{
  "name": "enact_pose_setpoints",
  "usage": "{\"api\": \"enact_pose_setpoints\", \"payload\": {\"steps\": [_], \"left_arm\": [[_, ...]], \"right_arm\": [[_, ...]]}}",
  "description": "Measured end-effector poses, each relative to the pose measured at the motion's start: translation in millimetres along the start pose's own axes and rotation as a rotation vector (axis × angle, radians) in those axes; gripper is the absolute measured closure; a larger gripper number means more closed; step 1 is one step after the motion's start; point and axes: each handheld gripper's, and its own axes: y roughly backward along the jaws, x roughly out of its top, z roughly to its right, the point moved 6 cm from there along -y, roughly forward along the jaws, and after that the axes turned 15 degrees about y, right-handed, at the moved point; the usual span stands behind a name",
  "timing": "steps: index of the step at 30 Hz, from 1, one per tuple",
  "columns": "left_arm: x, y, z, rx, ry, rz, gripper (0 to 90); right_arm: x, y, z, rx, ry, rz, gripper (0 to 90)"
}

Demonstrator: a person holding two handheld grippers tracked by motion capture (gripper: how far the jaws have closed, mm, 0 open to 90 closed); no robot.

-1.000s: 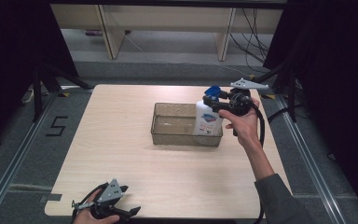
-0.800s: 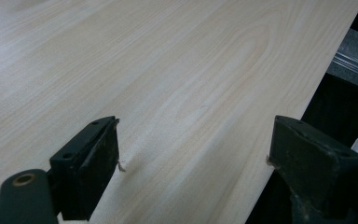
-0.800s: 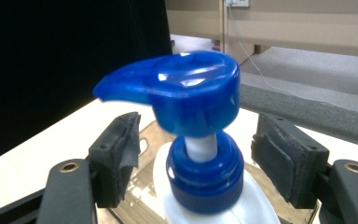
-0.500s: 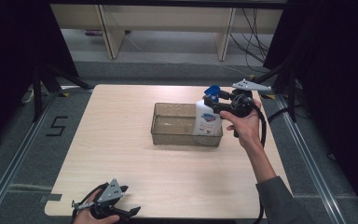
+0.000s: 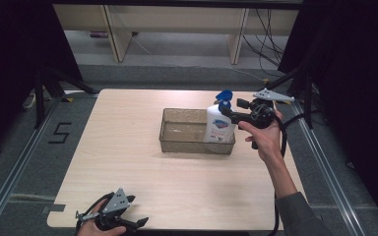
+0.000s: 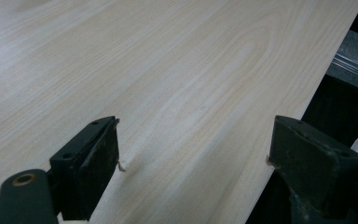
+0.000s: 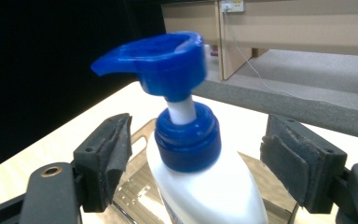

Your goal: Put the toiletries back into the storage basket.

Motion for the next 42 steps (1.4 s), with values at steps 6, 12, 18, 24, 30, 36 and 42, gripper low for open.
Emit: {"api": "enact_pose_setpoints", "payload": {"steps": [6,12,18,24,30,36,42], "left_arm": [[0.2,0.0,-0.3,0.0,0.005,0.003,15.4],[0.6,0.2,-0.2,-0.001,0.016,0.009,15.4],[0.6,-0.4,0.0,-0.001,0.021,0.015,15.4],[0.4,-0.4,1.1,-0.005,0.036,0.02,15.4],[0.4,0.0,1.7,-0.011,0.032,0.016,15.4],[1.7,0.2,-0.2,-0.008,0.015,0.025,15.4],[1.8,0.1,0.1,-0.009,0.017,0.026,15.4]], "right_arm": [[-6.4,6.9,0.9,0.004,-0.033,0.007,23.5],[-13.8,15.4,4.7,-0.009,-0.024,0.026,23.3],[-17.6,18.4,2.8,-0.011,-0.016,0.026,23.2],[-23.1,19.2,1.2,-0.013,-0.033,0.024,23.1],[-27.7,20.6,-0.6,-0.011,-0.016,0.024,22.9],[-31.6,22.4,0.8,-0.014,-0.023,0.02,22.7],[-36.2,24.2,2.1,-0.025,-0.015,0.011,22.5]]}}
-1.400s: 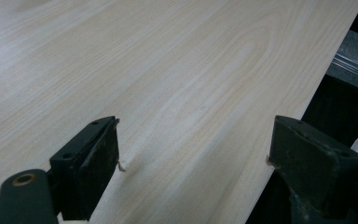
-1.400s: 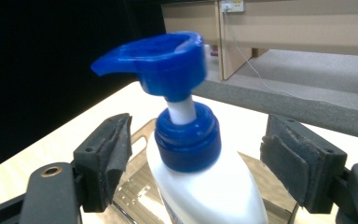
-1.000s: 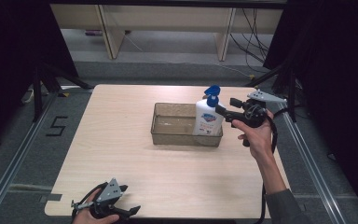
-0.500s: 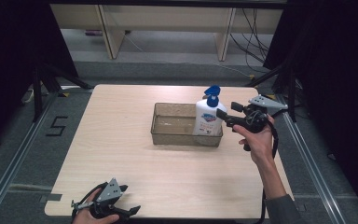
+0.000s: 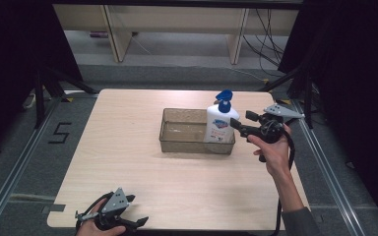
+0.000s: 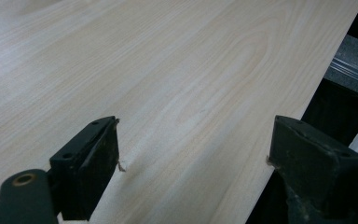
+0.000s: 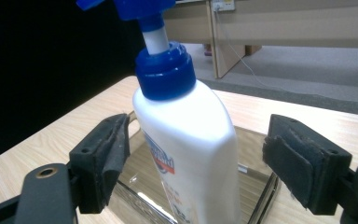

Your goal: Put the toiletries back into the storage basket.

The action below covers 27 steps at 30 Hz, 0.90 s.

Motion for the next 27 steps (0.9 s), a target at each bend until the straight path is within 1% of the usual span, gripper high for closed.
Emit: {"api": "enact_pose_setpoints", "payload": {"steps": [1,2,3,4,5,6,8,9,10,11,12,13,14,15,16,17,18,21,22,23,24,25,26,27], "left_arm": [[-0.4,0.7,0.9,0.001,0.009,-0.004,15.4],[-0.6,0.8,1.7,-0.003,0.016,-0.002,15.4],[-0.7,0.1,1.1,-0.002,0.022,0.002,15.4],[0.3,0.4,-0.7,0.0,-0.008,0.003,15.4],[0.3,0.4,-0.7,0.0,-0.008,0.003,15.4],[-0.3,-0.6,3.1,-0.015,0.036,0.016,15.4],[-0.4,-0.2,2.8,-0.011,0.034,0.009,15.4],[-0.4,-0.3,2.9,-0.01,0.035,0.011,15.4],[-0.5,0.4,1.1,0.001,0.019,0.0,15.4],[-0.1,-0.7,2.8,-0.012,0.033,0.015,15.4],[-0.2,-0.4,2.9,-0.009,0.04,0.013,15.4],[-0.2,-0.4,2.9,-0.009,0.04,0.013,15.4],[0.0,0.4,0.9,0.001,0.023,0.005,15.4],[0.0,0.4,0.9,0.001,0.023,0.005,15.4],[0.5,0.2,-0.4,0.002,0.01,0.007,15.4],[0.5,0.8,-0.3,0.003,0.013,0.003,15.4],[0.6,-0.6,1.8,-0.006,0.042,0.016,15.4],[0.6,-0.6,2.2,-0.005,0.042,0.015,15.4],[0.7,-0.6,2.1,-0.007,0.031,0.015,15.4],[0.5,0.6,1.8,-0.001,0.02,0.005,15.4],[0.4,0.6,2.4,-0.001,0.027,0.005,15.4],[0.9,-0.1,3.4,-0.01,0.029,0.017,15.4],[0.4,0.9,2.2,-0.003,0.019,0.004,15.4],[0.5,0.9,1.9,-0.004,0.017,0.004,15.4]], "right_arm": [[-0.8,-0.2,-0.9,0.006,-0.01,0.0,22.4],[-1.4,0.2,0.0,-0.004,-0.004,0.002,22.4],[-2.6,1.9,-0.9,0.006,-0.013,-0.007,22.3],[-2.9,2.6,-0.7,0.001,-0.012,-0.007,22.3],[-2.9,2.6,-0.7,0.001,-0.012,-0.007,22.3],[-3.3,4.8,-0.6,0.002,-0.014,0.001,22.2],[-3.6,5.8,-0.5,-0.002,-0.017,-0.002,22.2],[-4.1,7.2,-2.3,0.002,-0.039,-0.002,22.2],[-4.6,7.5,0.1,-0.008,-0.012,0.004,22.1],[-5.4,9.5,-0.3,-0.005,-0.014,0.005,22.0],[-6.0,10.0,-0.3,-0.002,-0.018,0.004,22.0],[-6.0,10.0,-0.3,-0.002,-0.018,0.004,22.0],[-6.9,11.5,-0.3,-0.003,-0.022,0.005,21.6],[-6.9,11.5,-0.3,-0.003,-0.022,0.005,21.6],[-7.7,12.2,1.2,-0.013,-0.003,0.006,21.5],[-8.1,12.3,0.4,-0.012,-0.011,0.012,21.2],[-9.7,14.3,-1.2,-0.008,-0.017,-0.001,20.6],[-11.9,15.1,-3.9,-0.005,-0.026,-0.008,20.2],[-12.5,15.0,-3.7,-0.005,-0.018,-0.007,20.1],[-13.2,14.8,-4.2,-0.004,-0.016,-0.007,19.9],[-13.8,14.5,-3.9,-0.008,-0.004,-0.006,19.7],[-14.3,13.8,-5.3,-0.003,-0.013,-0.006,19.5],[-15.7,13.4,-8.5,0.0,-0.022,-0.016,19.2],[-15.8,13.7,-10.9,0.004,-0.039,-0.023,19.1]]}}
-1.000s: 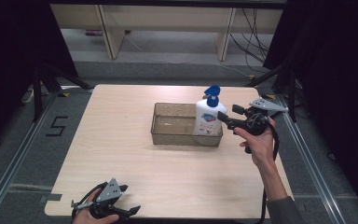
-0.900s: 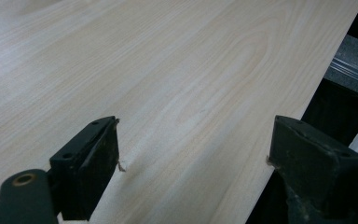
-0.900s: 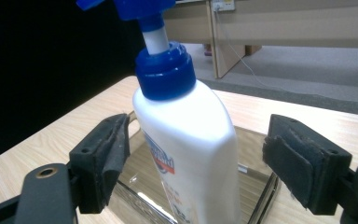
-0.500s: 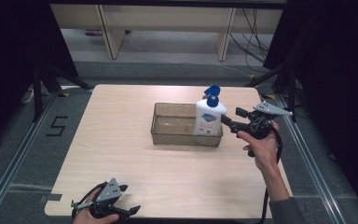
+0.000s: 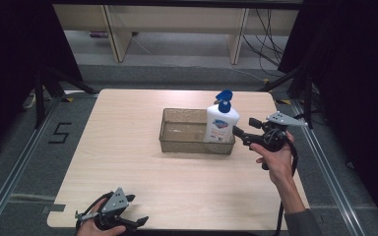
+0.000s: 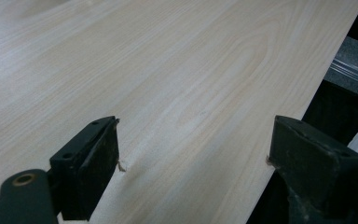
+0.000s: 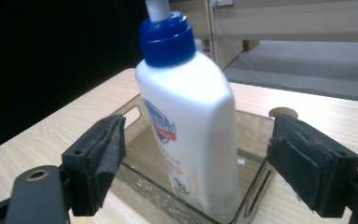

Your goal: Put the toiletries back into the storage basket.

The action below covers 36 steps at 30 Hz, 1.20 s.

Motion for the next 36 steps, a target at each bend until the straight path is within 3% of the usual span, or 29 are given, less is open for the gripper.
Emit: {"api": "enact_pose_setpoints", "payload": {"steps": [1,4,6,7,12,13,15,16,17,19,20,22,25,26,27,28,31,36], "left_arm": [[0.7,0.4,-0.1,-0.001,-0.002,0.009,15.4],[1.2,0.9,-1.0,0.007,-0.01,0.004,15.4],[1.2,-0.8,2.2,-0.01,0.013,0.022,15.4],[1.2,-1.3,3.4,-0.012,0.027,0.028,15.4],[0.5,1.3,1.1,0.001,-0.008,0.007,15.4],[1.5,0.2,2.9,-0.007,0.018,0.029,15.4],[1.5,0.0,2.6,-0.006,0.02,0.03,15.4],[0.8,-0.5,1.0,0.001,0.013,0.021,15.4],[1.0,-0.1,1.4,0.002,0.007,0.016,15.4],[0.9,-1.0,2.7,-0.003,0.019,0.028,15.4],[0.9,-0.4,2.5,0.0,0.015,0.021,15.4],[1.3,-1.7,2.7,-0.009,0.017,0.037,15.4],[0.7,-0.2,1.3,0.001,0.002,0.017,15.4],[1.0,-0.9,2.2,-0.002,0.015,0.026,15.4],[0.5,0.3,0.3,0.004,-0.006,0.01,15.4],[0.4,0.5,0.0,0.006,-0.011,0.006,15.4],[0.1,0.7,-0.1,0.006,-0.009,0.002,15.4],[0.5,0.8,-0.2,0.006,-0.008,0.007,15.4]], "right_arm": [[-0.1,-0.5,1.0,0.0,0.024,0.005,19.0],[-0.1,-0.6,-1.1,-0.002,0.032,0.009,18.7],[-0.6,1.0,-1.4,-0.008,0.047,0.006,18.6],[-1.2,1.5,-3.3,0.001,0.026,0.005,18.6],[-4.8,4.7,-3.7,-0.012,0.025,0.0,18.1],[-6.1,7.0,-4.7,-0.011,0.035,-0.005,18.0],[-6.0,7.2,-5.1,-0.008,0.043,0.001,18.0],[-6.5,8.5,-8.3,-0.001,0.017,-0.006,18.0],[-6.4,9.8,-7.9,-0.004,0.04,0.001,17.9],[-5.9,12.2,-11.1,0.001,0.027,0.004,17.9],[-6.1,13.3,-11.8,0.005,0.05,0.014,17.8],[-8.1,15.7,-18.0,0.017,0.04,0.014,17.7],[-9.8,17.1,-22.8,0.026,0.031,0.003,17.4],[-10.1,16.7,-22.1,0.024,0.068,0.015,17.4],[-10.2,17.3,-24.6,0.032,0.05,0.009,17.3],[-10.7,17.2,-25.3,0.03,0.061,0.016,17.2],[-12.1,19.2,-30.9,0.045,0.033,0.007,17.2],[-15.7,18.7,-33.3,0.052,0.049,0.007,17.2]]}}
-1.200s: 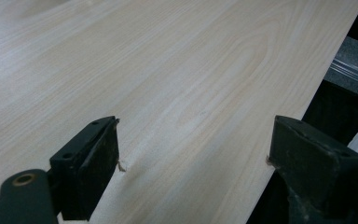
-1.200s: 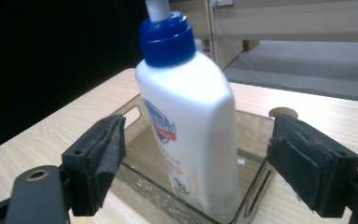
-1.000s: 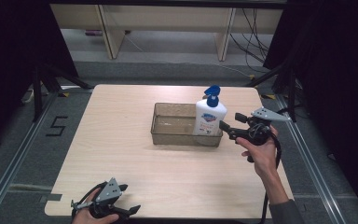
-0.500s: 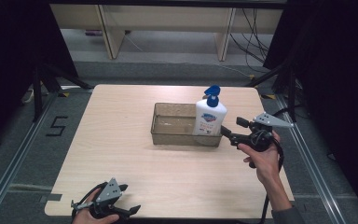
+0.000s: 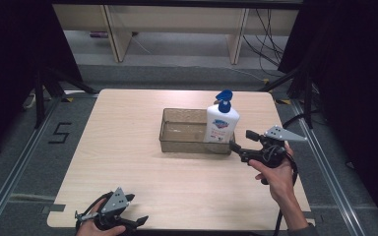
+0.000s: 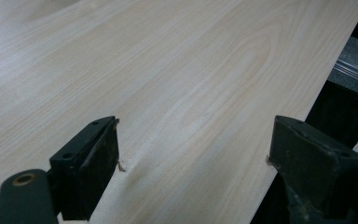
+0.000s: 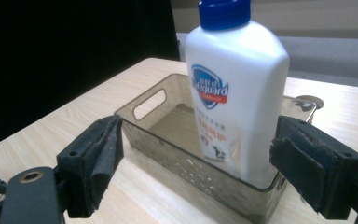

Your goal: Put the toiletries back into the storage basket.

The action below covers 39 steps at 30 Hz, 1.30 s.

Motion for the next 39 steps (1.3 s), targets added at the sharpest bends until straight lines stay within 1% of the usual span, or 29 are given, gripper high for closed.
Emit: {"api": "enact_pose_setpoints", "payload": {"steps": [1,2,3,5,6,7,8,11,12,13,14,16,17,18,19,20,22,24,26,27,28,29,30,32,35,36,37,38,39], "left_arm": [[0.2,-0.4,0.3,0.001,0.005,0.004,15.4],[-0.1,-0.1,-0.1,0.001,-0.002,-0.003,15.4],[-0.3,-0.2,0.2,0.0,-0.002,-0.004,15.4],[-0.3,-0.3,0.2,0.001,-0.003,-0.004,15.4],[-0.2,-0.3,0.1,0.001,-0.003,-0.004,15.4],[-0.2,-0.3,0.0,0.001,-0.001,-0.004,15.4],[-0.3,-0.3,0.0,0.001,-0.003,-0.004,15.4],[-0.3,-0.2,0.1,0.001,-0.004,-0.005,15.4],[-0.4,-0.2,0.3,0.0,-0.003,-0.005,15.4],[-0.4,-0.2,0.3,0.0,-0.003,-0.005,15.4],[-0.4,-0.4,0.2,0.002,-0.003,-0.005,15.4],[-0.5,-0.5,0.2,0.001,-0.003,-0.006,15.4],[-0.6,-0.5,0.2,-0.001,-0.005,-0.01,15.4],[-0.3,-0.9,-0.2,0.005,-0.006,-0.003,15.4],[-0.3,-0.9,-0.1,0.007,-0.005,-0.001,15.4],[-0.3,-0.9,0.2,0.006,-0.005,0.0,15.4],[-0.4,-0.8,0.2,0.006,-0.004,0.0,15.4],[-0.5,-0.9,0.2,0.007,-0.005,-0.002,15.4],[-0.6,-0.9,0.0,0.009,-0.008,-0.005,15.4],[-0.4,-0.7,-0.3,0.008,-0.013,-0.01,15.4],[-0.3,-1.0,-0.2,0.009,-0.011,-0.006,15.4],[-0.4,-0.9,-0.1,0.009,-0.011,-0.006,15.4],[-0.4,-0.9,-0.1,0.009,-0.012,-0.006,15.4],[-0.3,-0.9,0.2,0.009,-0.009,-0.004,15.4],[-0.4,-1.0,0.0,0.009,-0.011,-0.006,15.4],[-0.4,-0.9,0.0,0.008,-0.013,-0.008,15.4],[-0.4,-0.8,0.0,0.008,-0.011,-0.009,15.4],[-0.1,-0.9,-0.6,0.01,-0.018,-0.007,15.4],[-0.1,-0.9,-0.6,0.01,-0.018,-0.007,15.4]], "right_arm": [[-1.1,0.4,-0.8,0.0,0.002,-0.005,17.2],[-1.8,0.5,-4.2,0.009,-0.028,-0.008,17.1],[-2.7,0.5,-4.1,0.009,0.008,-0.002,17.0],[-2.6,0.5,-5.4,0.014,0.001,-0.001,17.0],[-3.1,0.7,-6.3,0.014,0.011,0.001,17.1],[-3.5,1.1,-8.0,0.019,0.002,-0.005,17.0],[-5.0,1.2,-10.1,0.03,0.004,-0.005,17.0],[-6.6,1.2,-10.8,0.027,0.01,-0.002,17.0],[-7.2,1.3,-12.1,0.03,0.0,0.001,17.0],[-8.6,1.9,-12.8,0.039,0.002,-0.005,17.0],[-10.6,3.0,-14.8,0.045,-0.009,-0.013,17.0],[-11.8,4.4,-14.1,0.043,0.004,-0.025,17.0],[-12.5,3.7,-15.5,0.045,-0.009,-0.013,17.0],[-13.8,4.5,-18.5,0.052,-0.036,-0.021,17.0],[-15.4,3.9,-16.1,0.039,0.0,-0.019,17.0],[-16.6,4.6,-18.3,0.043,-0.017,-0.027,17.0],[-17.6,4.2,-18.5,0.05,0.007,-0.014,17.0],[-19.0,5.0,-21.0,0.058,-0.009,-0.022,17.0],[-19.8,5.7,-21.3,0.057,-0.006,-0.022,17.0],[-19.9,5.7,-20.3,0.047,0.011,-0.01,17.0],[-20.5,7.1,-20.6,0.05,0.01,-0.021,17.0],[-20.7,7.6,-21.3,0.055,0.004,-0.024,17.0],[-21.8,8.1,-24.6,0.065,-0.028,-0.028,17.0],[-22.7,8.3,-23.0,0.058,0.001,-0.022,17.0],[-24.8,9.6,-25.8,0.074,-0.015,-0.035,17.0],[-25.9,10.5,-25.7,0.064,-0.008,-0.039,16.9],[-26.2,8.9,-25.2,0.061,0.01,-0.014,16.9],[-28.4,9.1,-28.4,0.072,-0.007,-0.021,16.7],[-28.4,9.1,-28.4,0.072,-0.007,-0.021,16.7]]}}
